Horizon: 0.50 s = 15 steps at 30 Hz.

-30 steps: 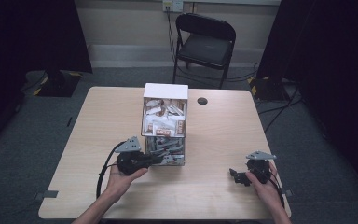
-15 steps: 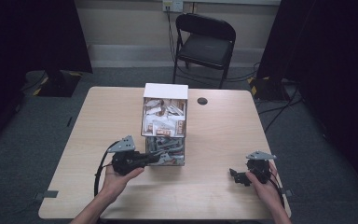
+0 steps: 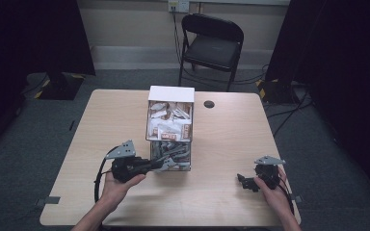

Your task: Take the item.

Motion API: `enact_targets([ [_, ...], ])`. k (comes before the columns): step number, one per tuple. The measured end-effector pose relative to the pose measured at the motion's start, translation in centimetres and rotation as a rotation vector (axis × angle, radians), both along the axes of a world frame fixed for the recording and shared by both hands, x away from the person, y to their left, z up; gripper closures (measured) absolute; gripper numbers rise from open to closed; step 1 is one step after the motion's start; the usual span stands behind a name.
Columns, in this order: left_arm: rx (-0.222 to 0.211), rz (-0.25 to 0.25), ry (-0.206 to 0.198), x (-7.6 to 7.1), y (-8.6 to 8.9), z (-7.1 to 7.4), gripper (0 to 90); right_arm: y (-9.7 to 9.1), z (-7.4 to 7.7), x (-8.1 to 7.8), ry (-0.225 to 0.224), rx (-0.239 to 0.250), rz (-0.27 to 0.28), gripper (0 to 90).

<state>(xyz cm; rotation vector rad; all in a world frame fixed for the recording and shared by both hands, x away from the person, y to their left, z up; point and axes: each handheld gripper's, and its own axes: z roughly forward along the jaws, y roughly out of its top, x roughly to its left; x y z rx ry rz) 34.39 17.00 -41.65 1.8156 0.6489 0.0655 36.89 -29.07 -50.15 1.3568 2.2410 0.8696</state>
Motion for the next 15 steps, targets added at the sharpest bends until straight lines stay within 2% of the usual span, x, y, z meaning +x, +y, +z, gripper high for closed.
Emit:
enact_targets([
  [10, 0.022, -0.011, -0.018, -0.6, 0.2, 0.6, 89.5, 0.0, 0.0, 0.0, 0.0, 0.0, 0.0, 0.0],
  [15, -0.005, 0.004, -0.014, -0.8, 1.1, 1.0, 89.5, 0.0, 0.0, 0.0, 0.0, 0.0, 0.0, 0.0],
])
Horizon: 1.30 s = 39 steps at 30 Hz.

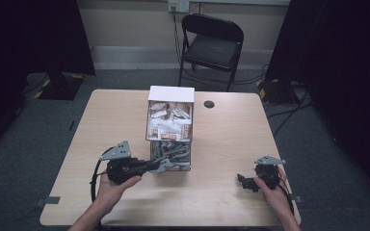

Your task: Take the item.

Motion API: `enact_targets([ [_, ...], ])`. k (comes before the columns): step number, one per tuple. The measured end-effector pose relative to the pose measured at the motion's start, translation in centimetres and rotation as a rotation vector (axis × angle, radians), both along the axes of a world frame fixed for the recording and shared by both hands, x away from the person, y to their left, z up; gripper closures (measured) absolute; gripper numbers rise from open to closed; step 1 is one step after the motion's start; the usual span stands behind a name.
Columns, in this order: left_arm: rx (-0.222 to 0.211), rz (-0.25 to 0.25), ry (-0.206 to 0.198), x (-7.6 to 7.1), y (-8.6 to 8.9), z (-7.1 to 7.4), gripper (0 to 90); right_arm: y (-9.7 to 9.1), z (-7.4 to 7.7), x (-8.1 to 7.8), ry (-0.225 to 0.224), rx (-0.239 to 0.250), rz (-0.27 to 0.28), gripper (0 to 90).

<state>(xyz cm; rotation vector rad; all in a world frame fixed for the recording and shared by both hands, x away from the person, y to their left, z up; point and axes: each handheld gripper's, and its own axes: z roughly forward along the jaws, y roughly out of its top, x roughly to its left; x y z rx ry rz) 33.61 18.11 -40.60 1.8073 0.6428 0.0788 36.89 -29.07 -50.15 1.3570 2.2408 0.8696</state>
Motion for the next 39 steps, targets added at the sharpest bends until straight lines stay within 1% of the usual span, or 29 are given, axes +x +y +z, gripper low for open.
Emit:
enact_targets([
  [2, -0.001, 0.005, -0.013, -0.1, 0.4, 0.3, 89.5, 0.0, 0.0, 0.0, 0.0, 0.0, 0.0, 0.0],
  [3, -0.008, 0.006, -0.009, 0.0, 0.7, 0.5, 89.5, 0.0, 0.0, 0.0, 0.0, 0.0, 0.0, 0.0],
  [5, 0.0, 0.017, -0.017, 0.0, 1.1, 0.7, 89.5, 0.0, 0.0, 0.0, 0.0, 0.0, 0.0, 0.0],
  [11, -0.018, 0.029, -0.028, -0.3, 2.1, 1.6, 89.5, 0.0, 0.0, 0.0, 0.0, 0.0, 0.001, 0.0],
  [15, 0.002, 0.037, -0.027, -0.7, 2.8, 1.8, 89.5, 0.0, 0.0, 0.0, 0.0, 0.0, 0.002, 0.0],
  [17, 0.0, 0.041, -0.024, -0.7, 3.1, 1.9, 89.5, 0.0, 0.0, 0.0, 0.0, 0.0, 0.002, 0.0],
  [20, 0.014, 0.049, -0.026, -0.8, 3.7, 2.2, 89.5, 0.0, 0.0, 0.0, 0.0, 0.0, 0.002, 0.0],
  [24, 0.005, 0.068, -0.028, -0.9, 4.7, 2.6, 89.5, 0.0, 0.0, 0.0, 0.0, 0.0, 0.003, 0.0],
  [28, 0.011, 0.087, -0.031, -1.0, 5.7, 3.0, 89.5, 0.0, 0.0, 0.0, 0.0, -0.001, 0.003, 0.0],
  [31, 0.005, 0.097, -0.033, -1.0, 6.2, 3.1, 89.5, 0.0, 0.0, 0.0, 0.0, 0.0, 0.003, 0.0],
  [32, 0.008, 0.107, -0.032, -1.0, 6.6, 3.1, 89.5, 0.0, 0.0, 0.0, 0.0, -0.001, 0.003, 0.0],
  [36, 0.022, 0.122, -0.023, -0.9, 7.2, 2.8, 89.5, 0.0, 0.0, 0.0, 0.0, -0.001, 0.003, 0.0],
  [37, 0.022, 0.122, -0.023, -0.9, 7.2, 2.8, 89.5, 0.0, 0.0, 0.0, 0.0, -0.001, 0.003, 0.0],
  [39, 0.021, 0.14, -0.017, -0.7, 7.7, 2.6, 89.5, 0.0, 0.0, 0.0, 0.0, -0.001, 0.003, 0.0],
])
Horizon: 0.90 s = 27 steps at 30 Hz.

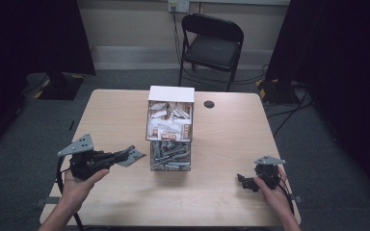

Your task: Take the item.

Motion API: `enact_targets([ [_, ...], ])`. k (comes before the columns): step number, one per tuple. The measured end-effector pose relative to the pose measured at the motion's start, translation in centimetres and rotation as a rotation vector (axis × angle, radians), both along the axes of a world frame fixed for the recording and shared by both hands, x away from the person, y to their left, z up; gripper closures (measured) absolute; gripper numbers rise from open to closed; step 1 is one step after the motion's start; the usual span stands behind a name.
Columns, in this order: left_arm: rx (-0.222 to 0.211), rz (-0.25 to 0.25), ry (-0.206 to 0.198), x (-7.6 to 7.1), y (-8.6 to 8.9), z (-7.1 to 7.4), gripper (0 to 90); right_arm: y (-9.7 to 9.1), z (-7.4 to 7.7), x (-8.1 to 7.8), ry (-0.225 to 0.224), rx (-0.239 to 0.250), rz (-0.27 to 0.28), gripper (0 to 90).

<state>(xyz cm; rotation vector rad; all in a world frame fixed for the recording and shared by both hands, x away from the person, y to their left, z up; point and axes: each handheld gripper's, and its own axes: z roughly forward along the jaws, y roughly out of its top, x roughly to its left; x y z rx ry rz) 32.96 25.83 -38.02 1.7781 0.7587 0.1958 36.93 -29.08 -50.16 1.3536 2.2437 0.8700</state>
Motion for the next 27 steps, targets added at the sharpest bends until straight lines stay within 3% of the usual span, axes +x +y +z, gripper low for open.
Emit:
enact_targets([
  [8, 0.024, 0.045, 0.029, 0.7, 1.2, -1.2, 89.5, 0.0, 0.0, 0.0, 0.0, 0.0, 0.0, 0.0],
  [12, 0.034, 0.066, 0.06, 1.3, 1.7, -2.5, 89.5, 0.0, 0.0, 0.0, 0.0, 0.0, 0.0, 0.0],
  [27, 0.129, 0.059, 0.162, 3.8, 0.2, -6.7, 89.5, 0.0, 0.0, 0.0, 0.0, 0.0, 0.0, 0.0],
])
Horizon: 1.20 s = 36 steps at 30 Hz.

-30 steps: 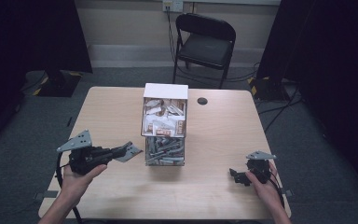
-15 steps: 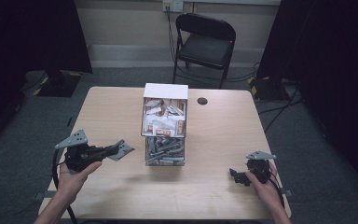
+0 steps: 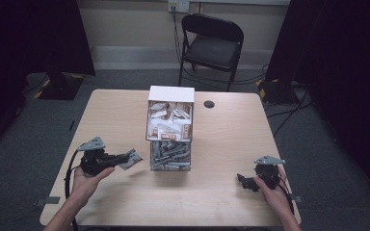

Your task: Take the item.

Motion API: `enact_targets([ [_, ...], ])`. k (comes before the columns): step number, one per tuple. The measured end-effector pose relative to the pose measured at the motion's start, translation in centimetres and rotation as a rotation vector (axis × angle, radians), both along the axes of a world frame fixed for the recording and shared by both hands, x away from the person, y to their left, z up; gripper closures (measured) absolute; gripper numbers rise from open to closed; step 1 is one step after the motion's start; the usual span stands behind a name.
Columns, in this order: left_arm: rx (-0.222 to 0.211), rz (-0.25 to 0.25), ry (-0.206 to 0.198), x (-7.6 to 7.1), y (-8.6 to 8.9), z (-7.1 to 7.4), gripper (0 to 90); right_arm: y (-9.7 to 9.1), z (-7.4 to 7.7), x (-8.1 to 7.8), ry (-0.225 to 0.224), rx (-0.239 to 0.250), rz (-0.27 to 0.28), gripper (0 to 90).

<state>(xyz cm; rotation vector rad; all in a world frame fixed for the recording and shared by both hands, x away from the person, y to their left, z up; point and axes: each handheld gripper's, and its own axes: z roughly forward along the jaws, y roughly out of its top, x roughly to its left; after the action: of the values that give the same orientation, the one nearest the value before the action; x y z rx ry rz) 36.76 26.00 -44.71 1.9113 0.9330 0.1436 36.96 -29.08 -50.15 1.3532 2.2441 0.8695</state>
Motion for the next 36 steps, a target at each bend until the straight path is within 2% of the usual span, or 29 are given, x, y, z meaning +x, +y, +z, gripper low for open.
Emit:
enact_targets([
  [2, 0.015, -0.001, 0.014, 0.3, -0.2, -0.5, 89.5, 0.0, 0.0, 0.0, 0.0, 0.0, 0.0, 0.0],
  [9, 0.026, 0.001, 0.03, 0.8, -0.8, -1.1, 89.5, 0.0, 0.0, 0.0, 0.0, 0.0, 0.0, 0.0],
  [13, 0.055, 0.01, 0.046, 1.3, -0.7, -1.7, 89.4, 0.0, 0.0, 0.0, 0.0, 0.0, 0.0, 0.0],
  [17, 0.057, 0.014, 0.068, 1.7, -0.7, -2.3, 89.4, 0.0, 0.0, 0.0, 0.0, 0.0, 0.0, 0.0],
  [20, 0.055, 0.019, 0.066, 2.0, -0.6, -2.4, 89.4, 0.0, 0.0, 0.0, 0.0, 0.0, 0.0, 0.0],
  [25, 0.057, 0.04, 0.069, 2.5, -0.4, -2.6, 89.4, 0.0, 0.0, 0.0, 0.0, 0.0, 0.0, 0.0],
  [29, 0.062, 0.072, 0.079, 3.5, -0.1, -3.2, 89.4, 0.0, 0.0, 0.0, 0.0, 0.0, 0.0, 0.0],
  [34, 0.081, 0.098, 0.086, 3.9, 0.3, -3.6, 89.3, 0.0, 0.0, 0.0, 0.0, 0.0, 0.0, 0.0],
  [36, 0.076, 0.105, 0.086, 4.0, 0.4, -3.7, 89.3, 0.0, 0.0, 0.0, 0.0, 0.0, 0.0, 0.0],
])
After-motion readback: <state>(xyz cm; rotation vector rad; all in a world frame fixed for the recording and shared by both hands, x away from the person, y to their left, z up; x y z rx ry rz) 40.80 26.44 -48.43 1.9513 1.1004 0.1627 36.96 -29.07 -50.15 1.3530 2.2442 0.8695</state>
